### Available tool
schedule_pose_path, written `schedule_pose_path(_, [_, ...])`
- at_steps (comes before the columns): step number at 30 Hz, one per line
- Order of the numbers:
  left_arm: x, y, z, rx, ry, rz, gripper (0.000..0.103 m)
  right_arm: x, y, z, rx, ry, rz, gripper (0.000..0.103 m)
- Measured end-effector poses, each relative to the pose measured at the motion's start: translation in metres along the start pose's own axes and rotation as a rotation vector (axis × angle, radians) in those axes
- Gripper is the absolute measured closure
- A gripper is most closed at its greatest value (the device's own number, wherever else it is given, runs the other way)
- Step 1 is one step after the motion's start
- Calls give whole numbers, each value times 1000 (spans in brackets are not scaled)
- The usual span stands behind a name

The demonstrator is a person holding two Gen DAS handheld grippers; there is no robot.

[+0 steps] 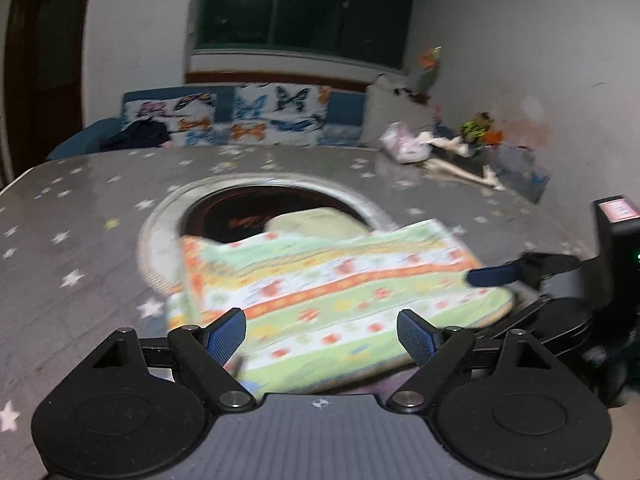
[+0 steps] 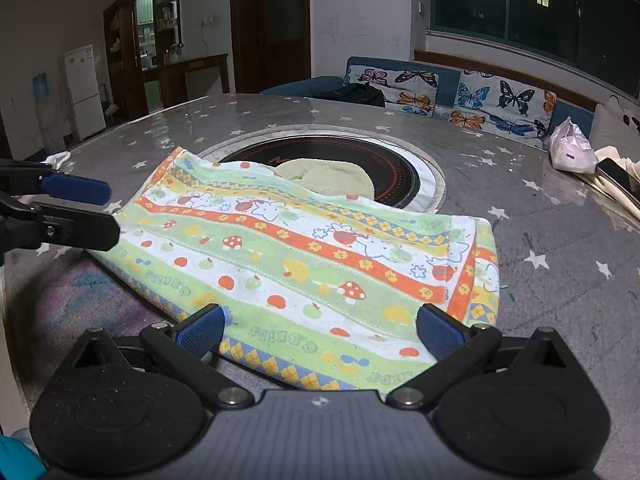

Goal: Fold clothes

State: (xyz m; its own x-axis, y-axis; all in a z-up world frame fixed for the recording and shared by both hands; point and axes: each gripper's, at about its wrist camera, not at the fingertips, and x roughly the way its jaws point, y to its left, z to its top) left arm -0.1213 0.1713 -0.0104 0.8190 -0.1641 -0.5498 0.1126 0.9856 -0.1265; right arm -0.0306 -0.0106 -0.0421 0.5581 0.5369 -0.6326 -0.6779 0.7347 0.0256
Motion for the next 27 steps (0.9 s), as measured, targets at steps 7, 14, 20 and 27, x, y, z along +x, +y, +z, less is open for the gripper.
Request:
schedule_pose_path(7, [21, -9, -5, 24, 36, -1, 23, -7, 1, 4, 7, -33, -66, 0])
schedule_pose_path(14, [33, -5, -15, 34, 69, 29, 21, -12, -3, 0, -12, -16, -94, 0])
schedule_pose_path(20, [28, 5, -20, 28, 68, 51, 21, -22, -24, -8, 53, -5, -124, 0])
schedule_pose_path(27, [20, 19, -19, -14, 66, 51, 21, -38, -52, -26, 126, 30, -229, 0])
